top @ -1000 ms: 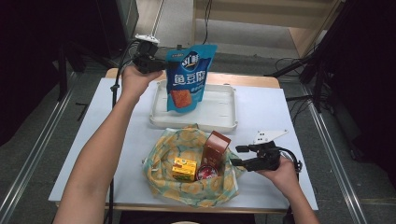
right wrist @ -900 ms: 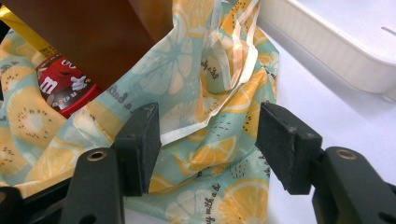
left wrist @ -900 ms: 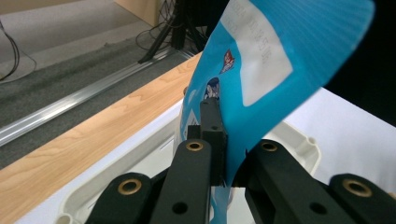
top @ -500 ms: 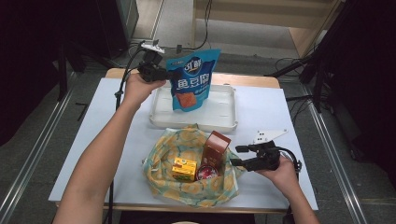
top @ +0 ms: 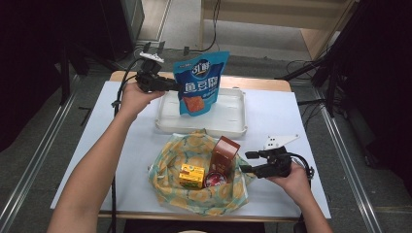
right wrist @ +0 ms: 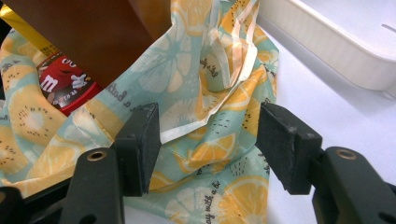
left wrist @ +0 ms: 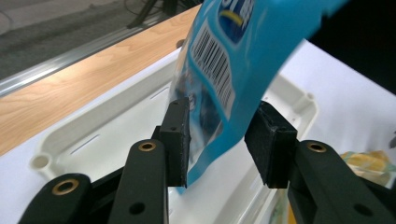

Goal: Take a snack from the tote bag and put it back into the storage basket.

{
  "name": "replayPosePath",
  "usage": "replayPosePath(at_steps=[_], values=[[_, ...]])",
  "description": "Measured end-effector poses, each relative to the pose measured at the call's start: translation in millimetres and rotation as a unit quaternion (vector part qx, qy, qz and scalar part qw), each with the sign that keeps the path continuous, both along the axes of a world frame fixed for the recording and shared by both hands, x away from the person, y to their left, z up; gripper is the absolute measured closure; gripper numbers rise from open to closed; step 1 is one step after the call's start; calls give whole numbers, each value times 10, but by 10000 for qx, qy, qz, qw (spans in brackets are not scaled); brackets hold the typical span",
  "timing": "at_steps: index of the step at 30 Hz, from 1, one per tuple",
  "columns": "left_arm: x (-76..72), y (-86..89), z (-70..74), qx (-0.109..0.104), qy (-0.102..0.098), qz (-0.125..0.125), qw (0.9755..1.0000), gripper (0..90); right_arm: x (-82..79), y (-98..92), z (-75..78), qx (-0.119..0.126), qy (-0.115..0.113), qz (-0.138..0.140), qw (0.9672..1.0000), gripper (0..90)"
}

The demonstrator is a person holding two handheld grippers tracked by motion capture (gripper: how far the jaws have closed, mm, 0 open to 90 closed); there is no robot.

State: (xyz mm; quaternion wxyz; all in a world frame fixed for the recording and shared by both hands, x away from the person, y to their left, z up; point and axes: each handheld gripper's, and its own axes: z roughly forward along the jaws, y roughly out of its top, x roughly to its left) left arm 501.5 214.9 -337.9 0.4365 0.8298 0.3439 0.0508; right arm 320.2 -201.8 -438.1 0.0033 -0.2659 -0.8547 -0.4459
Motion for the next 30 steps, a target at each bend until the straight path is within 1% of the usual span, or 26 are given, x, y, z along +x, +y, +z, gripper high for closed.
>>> replayPosePath(at_steps=[2,4,5,8,9,10,11,12,13,14,15,16,18,20,21,23,25,27,30], values=[[-36,28,-17,13,9,20,10000,609,5,0,-3,2,-6,7,10000,414],[-80,56,-37,66,64,-13,10000,623,9,3,-5,-6,17,11,10000,414],[-101,65,-46,57,15,0,10000,625,10,4,-7,-8,19,15,10000,414],[-150,77,-71,57,33,-33,10000,639,11,11,-8,-3,30,18,10000,414],[-166,75,-81,70,42,-46,10000,644,14,11,-8,-17,12,22,10000,414],[-177,71,-90,130,67,-75,9999,659,17,13,-8,-14,12,34,10000,414],[-177,71,-90,130,67,-75,9999,677,17,13,-8,-14,12,34,10000,414],[-197,66,-106,157,43,-101,9998,677,20,15,-8,-9,20,45,10000,414],[-207,64,-116,153,54,-116,9998,717,26,21,-8,3,21,58,10000,414],[-212,62,-133,124,128,-162,9997,717,26,21,-8,3,21,58,10000,414],[-229,52,-172,142,209,-163,9995,757,31,28,-5,-7,24,61,10000,414],[-229,52,-172,142,209,-163,9995,793,31,28,-5,-7,24,61,10000,414],[-242,51,-239,64,301,-222,9993,865,37,38,-3,-9,21,82,10000,414],[-247,45,-275,68,306,-223,9993,900,43,42,-1,-9,19,86,10000,414],[-247,45,-275,68,306,-223,9993,900,43,42,-1,-9,19,86,10000,414],[-240,5,-348,82,315,-220,9992,900,54,47,-3,-10,18,104,9999,416],[-235,-39,-391,136,266,-184,9994,900,54,48,-3,-14,13,106,9999,416],[-209,-76,-444,191,259,-162,9994,900,51,45,0,-11,4,100,9999,416],[-148,-99,-545,270,326,-44,9991,900,43,41,6,-16,16,87,10000,416]])
